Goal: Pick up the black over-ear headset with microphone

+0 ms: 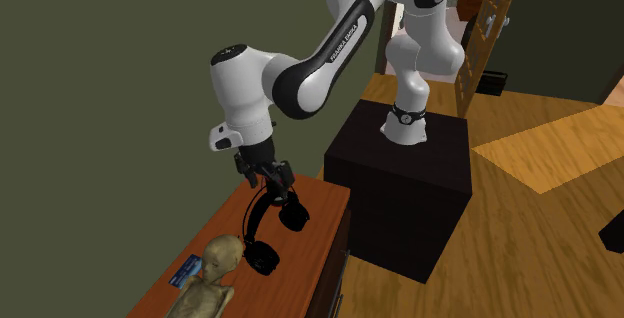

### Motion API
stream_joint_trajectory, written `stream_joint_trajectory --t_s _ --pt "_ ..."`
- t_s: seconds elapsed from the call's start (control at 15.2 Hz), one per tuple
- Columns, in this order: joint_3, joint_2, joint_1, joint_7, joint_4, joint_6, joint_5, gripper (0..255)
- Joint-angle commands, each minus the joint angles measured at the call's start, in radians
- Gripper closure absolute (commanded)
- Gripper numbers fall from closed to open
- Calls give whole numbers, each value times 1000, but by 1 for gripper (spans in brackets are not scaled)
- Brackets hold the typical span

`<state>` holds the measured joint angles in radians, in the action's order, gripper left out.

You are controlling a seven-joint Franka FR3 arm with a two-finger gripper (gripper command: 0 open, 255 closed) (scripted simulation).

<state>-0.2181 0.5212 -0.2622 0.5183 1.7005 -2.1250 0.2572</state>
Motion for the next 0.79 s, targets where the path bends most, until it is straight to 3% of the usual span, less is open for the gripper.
stream_joint_trajectory --t_s 0.0,0.2,0.26,0.73 --pt "3 13 -1 5 9 -22 5 0" --pt "5 25 -2 8 12 -37 10 0" --pt "5 24 -1 8 14 -37 9 255" --pt "5 24 -1 7 15 -38 9 255"
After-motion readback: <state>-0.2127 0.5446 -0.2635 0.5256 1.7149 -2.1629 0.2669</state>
